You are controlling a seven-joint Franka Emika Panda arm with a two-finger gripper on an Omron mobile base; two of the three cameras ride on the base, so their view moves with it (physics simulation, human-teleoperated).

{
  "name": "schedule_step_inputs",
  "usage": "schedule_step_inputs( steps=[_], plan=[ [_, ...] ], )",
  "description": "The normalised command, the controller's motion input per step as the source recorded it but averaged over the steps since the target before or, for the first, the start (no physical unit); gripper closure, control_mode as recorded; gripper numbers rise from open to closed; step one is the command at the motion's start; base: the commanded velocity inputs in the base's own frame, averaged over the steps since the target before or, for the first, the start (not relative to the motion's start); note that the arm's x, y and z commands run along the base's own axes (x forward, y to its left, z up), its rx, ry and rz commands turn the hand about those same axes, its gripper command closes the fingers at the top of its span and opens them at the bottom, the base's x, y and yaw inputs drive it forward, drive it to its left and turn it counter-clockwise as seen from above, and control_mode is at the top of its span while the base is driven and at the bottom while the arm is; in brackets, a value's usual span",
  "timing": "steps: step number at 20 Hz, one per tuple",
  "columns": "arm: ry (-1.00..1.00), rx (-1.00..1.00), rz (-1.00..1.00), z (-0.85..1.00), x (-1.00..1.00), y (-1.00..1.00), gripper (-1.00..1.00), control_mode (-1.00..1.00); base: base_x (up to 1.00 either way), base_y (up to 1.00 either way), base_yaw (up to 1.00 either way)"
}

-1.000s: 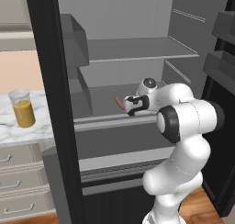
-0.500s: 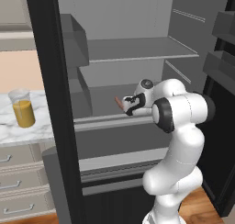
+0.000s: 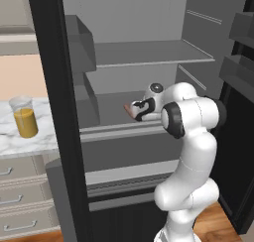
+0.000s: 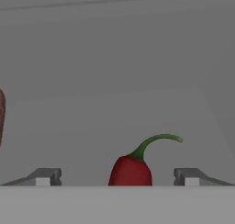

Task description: Move the chili pepper and sausage from the second highest shelf to the top shelf to make space. Then, place the pitcher from the counter on the cleared second highest shelf.

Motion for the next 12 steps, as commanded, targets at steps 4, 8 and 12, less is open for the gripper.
schedule_step_inputs(
  steps=[4,8,12],
  plan=[
    [0.06,0.0,0.0,-0.43,0.0,0.0,1.0,-1.0,0.0,0.0,0.0],
    [0.05,0.0,0.0,-0.37,-0.02,0.0,1.0,-1.0,0.0,0.0,0.0],
    [0.01,0.0,0.0,0.0,0.0,0.0,1.0,-1.0,0.0,0.0,0.0]
  ],
)
